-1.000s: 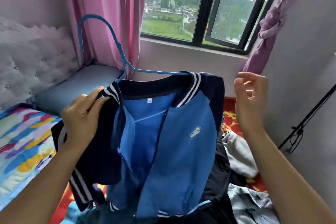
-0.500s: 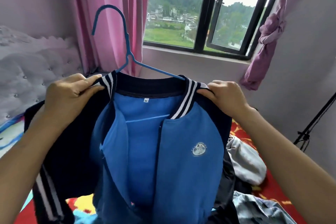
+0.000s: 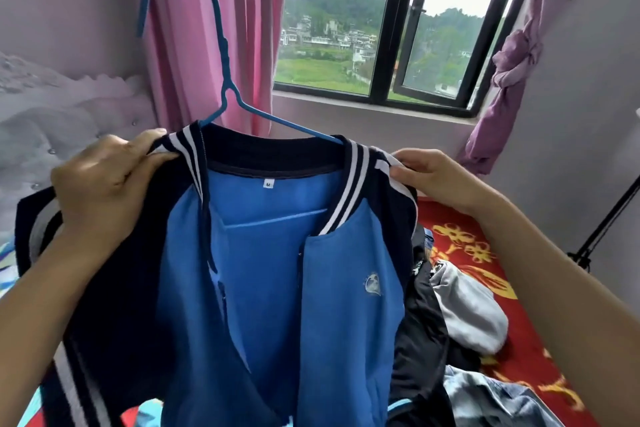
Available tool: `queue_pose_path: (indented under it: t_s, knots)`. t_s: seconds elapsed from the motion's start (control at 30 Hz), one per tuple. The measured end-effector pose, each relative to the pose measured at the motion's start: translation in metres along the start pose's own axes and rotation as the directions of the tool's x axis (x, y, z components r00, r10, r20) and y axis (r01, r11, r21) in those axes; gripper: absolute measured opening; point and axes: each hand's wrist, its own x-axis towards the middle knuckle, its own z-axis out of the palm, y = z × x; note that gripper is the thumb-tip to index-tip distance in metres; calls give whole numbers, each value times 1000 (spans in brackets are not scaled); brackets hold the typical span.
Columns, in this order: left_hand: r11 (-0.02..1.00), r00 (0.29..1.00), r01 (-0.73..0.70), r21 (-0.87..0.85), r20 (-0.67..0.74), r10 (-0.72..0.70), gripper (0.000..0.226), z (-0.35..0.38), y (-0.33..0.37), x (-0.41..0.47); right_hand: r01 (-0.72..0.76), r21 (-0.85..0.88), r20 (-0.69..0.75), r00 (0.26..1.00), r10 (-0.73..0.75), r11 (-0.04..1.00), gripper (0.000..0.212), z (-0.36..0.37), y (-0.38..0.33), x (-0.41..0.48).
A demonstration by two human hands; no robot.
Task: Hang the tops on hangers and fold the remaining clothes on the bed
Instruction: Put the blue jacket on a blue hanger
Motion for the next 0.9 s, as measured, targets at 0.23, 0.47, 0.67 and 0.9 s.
queue_pose_path:
  t_s: [0.23, 0.47, 0.67, 0.9]
  knots:
    - [991, 990, 86, -104, -103, -97, 39, -10, -11, 7, 39, 76, 42, 998, -42, 996, 44, 18, -39, 22]
    - [997, 998, 26, -69, -50, -30, 39, -46, 5, -7, 123, 60, 151, 980, -131, 991, 44, 65, -73, 38]
    - [942, 964, 266, -205, 40, -264, 60, -97, 0, -22, 40, 146, 180, 982, -66, 988, 99, 84, -79, 54]
    - [860, 884, 464, -210, 172, -434, 54, -176, -18, -67, 101, 182, -97, 992, -85, 978, 58, 103, -94, 67]
